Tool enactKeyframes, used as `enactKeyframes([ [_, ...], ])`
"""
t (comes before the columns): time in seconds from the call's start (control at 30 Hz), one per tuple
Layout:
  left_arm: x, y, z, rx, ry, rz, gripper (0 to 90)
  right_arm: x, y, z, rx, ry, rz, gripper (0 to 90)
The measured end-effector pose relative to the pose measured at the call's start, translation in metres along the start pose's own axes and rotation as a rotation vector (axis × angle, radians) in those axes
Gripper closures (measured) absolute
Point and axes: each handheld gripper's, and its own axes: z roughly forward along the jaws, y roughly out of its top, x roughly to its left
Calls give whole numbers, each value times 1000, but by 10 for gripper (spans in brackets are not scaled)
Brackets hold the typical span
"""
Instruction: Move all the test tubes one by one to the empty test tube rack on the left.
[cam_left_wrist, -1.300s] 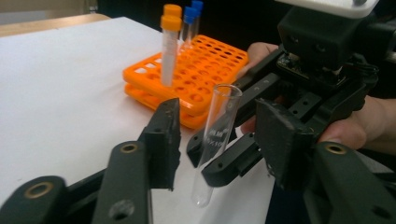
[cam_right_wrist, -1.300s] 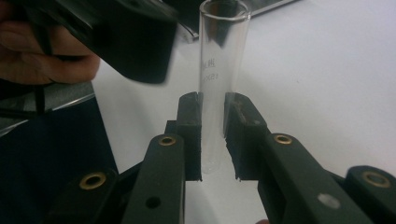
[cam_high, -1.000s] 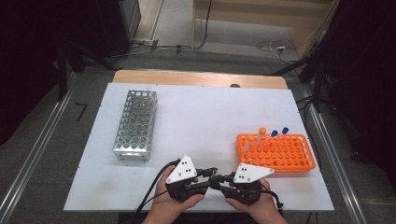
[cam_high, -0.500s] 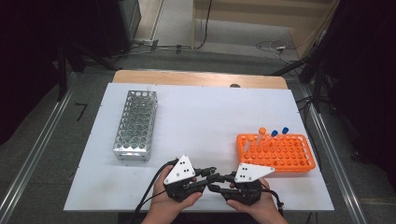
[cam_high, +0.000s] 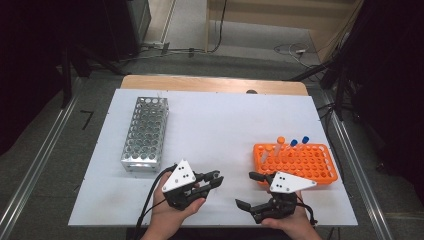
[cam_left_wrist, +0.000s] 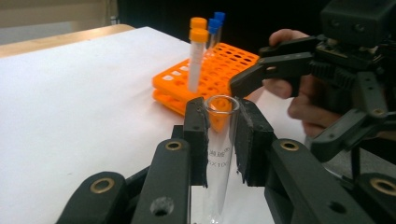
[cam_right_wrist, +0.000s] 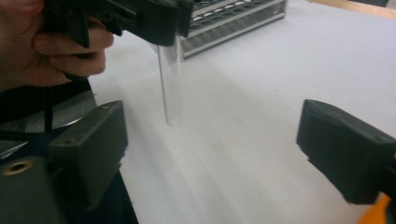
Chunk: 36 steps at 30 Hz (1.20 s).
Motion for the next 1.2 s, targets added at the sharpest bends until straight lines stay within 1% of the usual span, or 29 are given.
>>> enactKeyframes([
  [0.03, 2, 1, -2, -4, 6, -7, 764, -1, -1, -2, 6, -4, -2, 0],
  [0.07, 4, 1, -4, -4, 13, -4, 764, -3, -1, -5, -2, -10, -1, 0],
  [0.1, 6, 2, -6, -9, 20, -10, 764, -5, -2, -7, -4, -10, 2, 0],
  [0.2, 12, 4, -11, -12, 43, -14, 765, -12, -3, -15, -15, 3, 23, 0],
  [0.33, 19, 7, -18, -16, 70, -10, 764, -19, -5, -24, -30, -16, 32, 0],
  [0.4, 24, 9, -22, -28, 88, -20, 765, -22, -7, -28, -34, -18, 32, 0],
  [0.47, 30, 12, -27, -35, 115, -25, 764, -24, -8, -30, -35, -24, 28, 0],
  [0.5, 32, 13, -29, -40, 124, -36, 764, -26, -9, -31, -32, -31, 28, 0],
  [0.57, 38, 15, -32, -47, 146, -43, 764, -29, -10, -34, -32, -41, 33, 0],
  [0.77, 53, 23, -40, -58, 193, -44, 764, -36, -13, -41, -45, -58, 49, 0],
  [0.9, 67, 29, -44, -70, 227, -48, 764, -40, -14, -44, -50, -71, 57, 0],
  [1.0, 78, 34, -46, -89, 251, -60, 764, -43, -15, -46, -56, -82, 64, 0],
  [1.2, 99, 42, -47, -95, 291, -68, 764, -47, -17, -50, -59, -97, 72, 0],
])
